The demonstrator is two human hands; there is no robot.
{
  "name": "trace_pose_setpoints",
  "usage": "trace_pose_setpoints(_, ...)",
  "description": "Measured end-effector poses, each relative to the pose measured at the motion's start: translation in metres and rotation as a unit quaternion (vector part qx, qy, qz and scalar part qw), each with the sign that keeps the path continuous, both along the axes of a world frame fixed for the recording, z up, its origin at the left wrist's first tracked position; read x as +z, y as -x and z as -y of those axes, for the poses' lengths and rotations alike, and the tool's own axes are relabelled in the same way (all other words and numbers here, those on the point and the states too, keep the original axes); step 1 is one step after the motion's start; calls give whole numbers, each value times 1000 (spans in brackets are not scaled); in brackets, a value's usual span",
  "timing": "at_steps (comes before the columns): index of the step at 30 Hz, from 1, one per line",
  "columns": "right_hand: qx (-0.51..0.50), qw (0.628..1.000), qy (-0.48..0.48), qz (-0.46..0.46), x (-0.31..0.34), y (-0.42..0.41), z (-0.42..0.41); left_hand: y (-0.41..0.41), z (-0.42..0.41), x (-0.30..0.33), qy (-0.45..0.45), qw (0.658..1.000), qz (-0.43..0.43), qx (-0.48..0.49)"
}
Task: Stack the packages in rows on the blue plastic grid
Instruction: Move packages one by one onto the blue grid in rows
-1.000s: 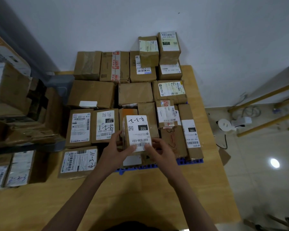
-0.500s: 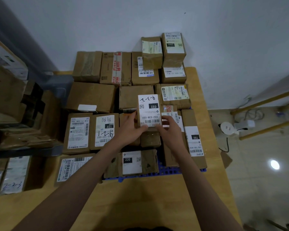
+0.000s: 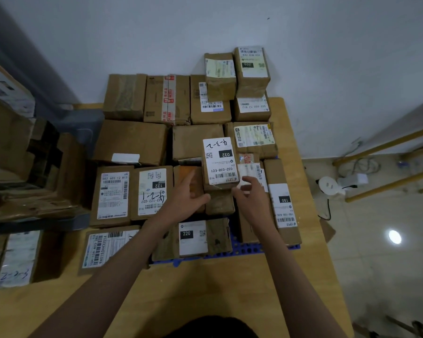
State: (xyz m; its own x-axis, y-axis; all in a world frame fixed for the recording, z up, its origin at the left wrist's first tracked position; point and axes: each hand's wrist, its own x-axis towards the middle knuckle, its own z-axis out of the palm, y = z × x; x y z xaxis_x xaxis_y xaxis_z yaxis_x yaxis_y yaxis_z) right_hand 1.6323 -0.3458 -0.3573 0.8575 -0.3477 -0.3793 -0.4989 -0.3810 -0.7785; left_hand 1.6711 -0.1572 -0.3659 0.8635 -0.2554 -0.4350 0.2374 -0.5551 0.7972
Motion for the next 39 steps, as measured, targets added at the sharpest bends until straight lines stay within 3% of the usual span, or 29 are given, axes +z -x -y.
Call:
trace_pose_setpoints(7,78,995,20,-62,19,46,-5,43,-42,11,-89,995,32,-16)
trace_pose_setpoints(22,243,960,107,-94,57,128,-95,145,-136,48,-160,982,57,-79)
trace_pose_setpoints(28,301,934,172,-83,60,149,-151,180,-188,59,-276,951,78,-116)
trace_pose_setpoints(33,349,916,185,-70,62,161,-191,211,-229,65,-311,944,71,-83)
trace_pose_setpoints(39,433,866,241,-63,67,164,-224,244,-267,72,-368,928,52,-22)
